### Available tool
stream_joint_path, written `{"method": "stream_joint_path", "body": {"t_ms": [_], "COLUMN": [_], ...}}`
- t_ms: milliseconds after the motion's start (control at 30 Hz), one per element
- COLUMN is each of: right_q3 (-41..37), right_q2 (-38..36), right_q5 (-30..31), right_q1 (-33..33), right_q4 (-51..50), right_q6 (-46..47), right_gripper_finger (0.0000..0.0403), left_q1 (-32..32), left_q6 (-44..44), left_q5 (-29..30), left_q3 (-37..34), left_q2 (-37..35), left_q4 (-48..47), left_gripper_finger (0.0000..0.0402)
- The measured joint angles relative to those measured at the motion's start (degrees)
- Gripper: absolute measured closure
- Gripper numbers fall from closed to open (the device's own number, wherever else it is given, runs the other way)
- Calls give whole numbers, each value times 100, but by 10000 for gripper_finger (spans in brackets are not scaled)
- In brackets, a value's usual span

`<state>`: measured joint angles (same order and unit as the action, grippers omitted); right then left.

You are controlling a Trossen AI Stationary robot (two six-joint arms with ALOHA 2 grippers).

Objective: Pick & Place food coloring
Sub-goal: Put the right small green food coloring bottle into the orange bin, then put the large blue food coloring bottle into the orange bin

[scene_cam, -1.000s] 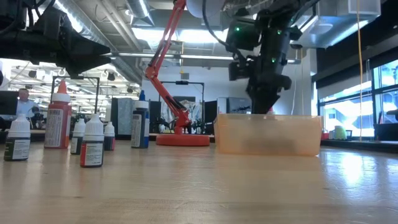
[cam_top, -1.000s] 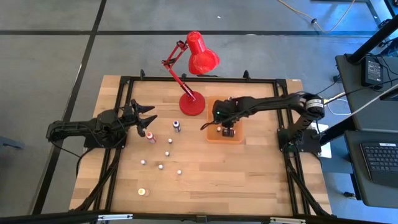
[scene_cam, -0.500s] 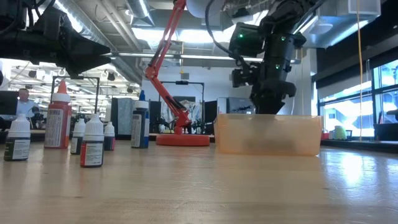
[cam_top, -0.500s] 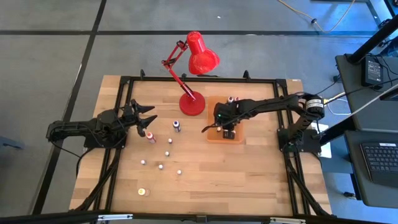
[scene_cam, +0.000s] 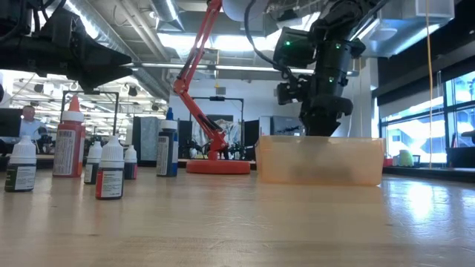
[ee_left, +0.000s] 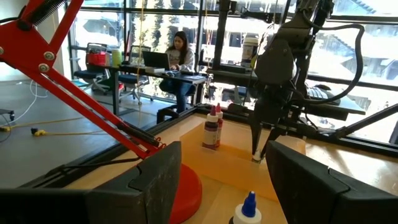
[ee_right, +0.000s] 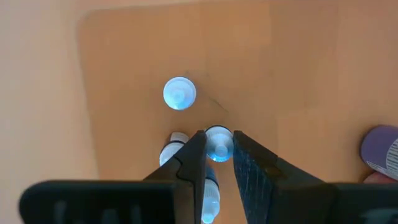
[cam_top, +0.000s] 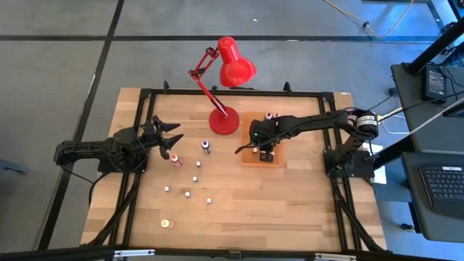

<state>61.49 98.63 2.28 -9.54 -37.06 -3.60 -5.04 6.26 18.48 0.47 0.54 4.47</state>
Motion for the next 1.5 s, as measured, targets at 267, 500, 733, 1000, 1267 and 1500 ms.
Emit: {"method": "stream_joint_path", "body": {"t_ms": [267, 500, 733, 1000, 1267, 1500], "right_q3": [0, 19, 573, 150, -1695, -2817], "right_q2": [0, 0, -316, -2006, -3801, -4618], "right_q5": [0, 88, 367, 387, 410, 887], "right_q1": [0, 0, 9, 594, 1842, 2559], "right_q4": [-26, -107, -534, -509, 1314, 2301], "right_q6": [-2, 31, 6, 766, 1384, 1383], "right_gripper_finger": [308, 240, 202, 196, 196, 196], "left_q1": [-2, 0, 0, -1, 0, 0], "left_q6": [2, 2, 2, 2, 173, 211], "left_q5": [-2, -4, -8, -16, -35, -18], "left_q3": [1, 2, 0, 1, 0, 2], "left_q2": [0, 0, -1, -1, 0, -1], "left_q4": [0, 1, 0, 2, 2, 5], "left_gripper_finger": [173, 173, 173, 173, 173, 173]}}
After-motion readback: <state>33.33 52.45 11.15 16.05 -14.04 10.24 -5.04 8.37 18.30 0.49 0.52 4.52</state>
